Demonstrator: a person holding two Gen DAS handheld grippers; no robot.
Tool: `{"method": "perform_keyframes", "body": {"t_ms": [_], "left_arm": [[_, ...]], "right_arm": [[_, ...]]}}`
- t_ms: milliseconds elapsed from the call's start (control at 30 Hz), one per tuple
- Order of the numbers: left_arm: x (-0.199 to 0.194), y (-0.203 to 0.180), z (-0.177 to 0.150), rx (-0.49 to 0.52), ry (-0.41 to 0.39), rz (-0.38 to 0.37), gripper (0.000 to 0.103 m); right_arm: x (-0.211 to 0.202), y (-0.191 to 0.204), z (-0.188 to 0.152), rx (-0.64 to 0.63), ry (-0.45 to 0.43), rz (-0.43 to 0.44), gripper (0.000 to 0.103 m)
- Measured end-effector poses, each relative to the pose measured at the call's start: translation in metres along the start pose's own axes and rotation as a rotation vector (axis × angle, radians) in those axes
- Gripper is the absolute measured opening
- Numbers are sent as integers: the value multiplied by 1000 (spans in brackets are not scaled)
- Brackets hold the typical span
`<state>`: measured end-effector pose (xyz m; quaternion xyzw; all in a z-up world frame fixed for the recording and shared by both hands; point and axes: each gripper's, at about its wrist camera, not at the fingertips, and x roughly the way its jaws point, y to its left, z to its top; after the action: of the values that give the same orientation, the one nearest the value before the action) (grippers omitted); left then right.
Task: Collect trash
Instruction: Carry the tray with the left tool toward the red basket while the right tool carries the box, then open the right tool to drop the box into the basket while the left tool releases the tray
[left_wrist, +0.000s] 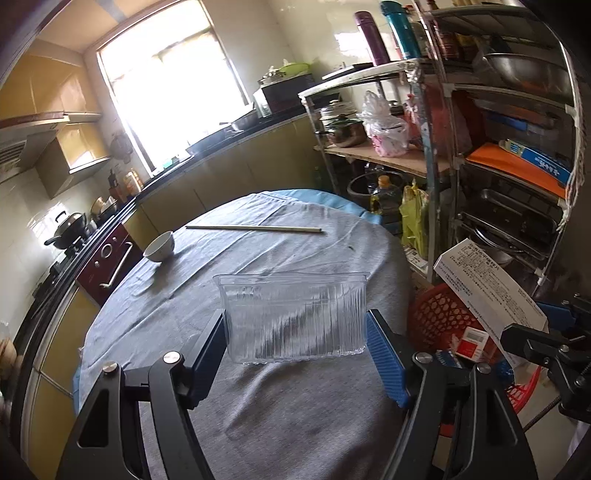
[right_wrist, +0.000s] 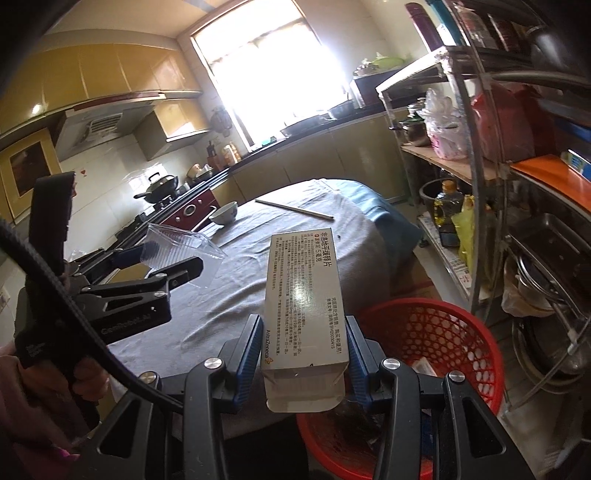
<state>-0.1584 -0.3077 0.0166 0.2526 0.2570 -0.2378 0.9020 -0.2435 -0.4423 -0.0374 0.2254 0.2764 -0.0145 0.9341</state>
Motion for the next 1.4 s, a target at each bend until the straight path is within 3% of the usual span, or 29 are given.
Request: {"method": "perform_keyframes", "body": {"t_ms": [133, 367, 900, 1167, 1400], "left_arm": [[2, -10, 0, 16, 1, -37, 75], [15, -35, -4, 41, 46, -169, 75], [43, -91, -2, 126, 113, -303, 77], [50, -91, -2, 105, 153, -379, 78], [35, -67, -2, 48, 129, -388, 78]], "right_arm": [[-4, -13, -6, 27, 8, -30, 47], [-9, -43, -20, 86, 30, -86, 47], [6, -97, -39, 247, 62, -161, 47], [17, -121, -36, 368, 78, -137, 51], [9, -105, -25, 322, 53, -140, 52]]}}
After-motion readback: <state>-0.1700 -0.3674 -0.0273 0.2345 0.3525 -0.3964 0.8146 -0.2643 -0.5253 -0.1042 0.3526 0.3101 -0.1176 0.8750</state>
